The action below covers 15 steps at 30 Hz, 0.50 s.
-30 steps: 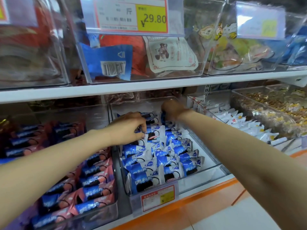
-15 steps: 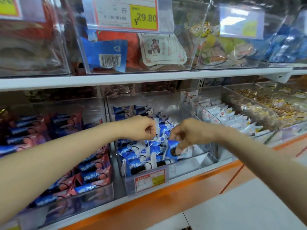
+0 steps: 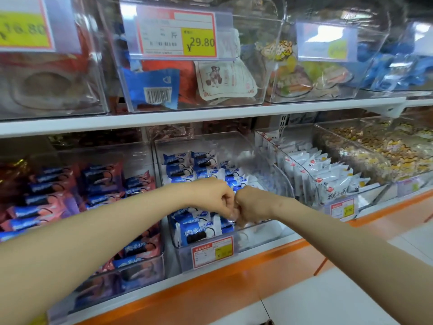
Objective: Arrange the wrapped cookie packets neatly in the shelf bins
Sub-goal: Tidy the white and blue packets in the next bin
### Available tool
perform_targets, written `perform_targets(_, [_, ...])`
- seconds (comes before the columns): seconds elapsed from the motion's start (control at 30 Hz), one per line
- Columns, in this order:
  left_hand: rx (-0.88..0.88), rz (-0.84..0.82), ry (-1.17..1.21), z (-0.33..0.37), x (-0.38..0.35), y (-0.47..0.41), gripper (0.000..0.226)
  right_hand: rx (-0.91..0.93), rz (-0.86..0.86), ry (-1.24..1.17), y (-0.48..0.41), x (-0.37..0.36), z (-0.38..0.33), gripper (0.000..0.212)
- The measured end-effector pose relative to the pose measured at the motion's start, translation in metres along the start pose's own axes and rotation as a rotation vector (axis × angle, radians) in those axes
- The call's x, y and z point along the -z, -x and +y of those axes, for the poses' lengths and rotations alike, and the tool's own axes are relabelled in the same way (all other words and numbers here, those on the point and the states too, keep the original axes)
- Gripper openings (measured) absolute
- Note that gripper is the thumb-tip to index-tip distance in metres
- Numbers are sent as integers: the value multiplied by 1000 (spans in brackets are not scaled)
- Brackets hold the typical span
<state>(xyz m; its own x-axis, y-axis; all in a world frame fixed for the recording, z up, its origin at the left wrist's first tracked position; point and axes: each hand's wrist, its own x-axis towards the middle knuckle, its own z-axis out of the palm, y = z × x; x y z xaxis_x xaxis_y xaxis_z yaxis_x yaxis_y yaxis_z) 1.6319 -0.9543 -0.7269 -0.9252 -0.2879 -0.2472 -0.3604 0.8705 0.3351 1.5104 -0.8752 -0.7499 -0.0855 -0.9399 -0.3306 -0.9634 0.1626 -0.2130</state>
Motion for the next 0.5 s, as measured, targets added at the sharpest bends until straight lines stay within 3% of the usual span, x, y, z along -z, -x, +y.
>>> perform_targets(0.17, [36,-102,-194,6,-18,-12,23,-41,-15,-181,0,3,8,7])
perform_targets(0.2, [36,-94,-187,5,-19,-11,23,-30,58,-230,0,7,13,7])
perform_targets(0.27, [39,-32,-107,3,-16,-7,21,-3,376,-207,-8,18,23,7])
perform_targets(0.33, [58,74,-56,0,-5,1,18,15,579,-188,-20,29,24,21])
perform_targets(0.4, [105,180,-104,-7,10,10,16,90,555,-150,-37,34,16,36])
perform_targets(0.5, [204,286,-164,-25,27,25,12,100,450,6,-65,29,0,44])
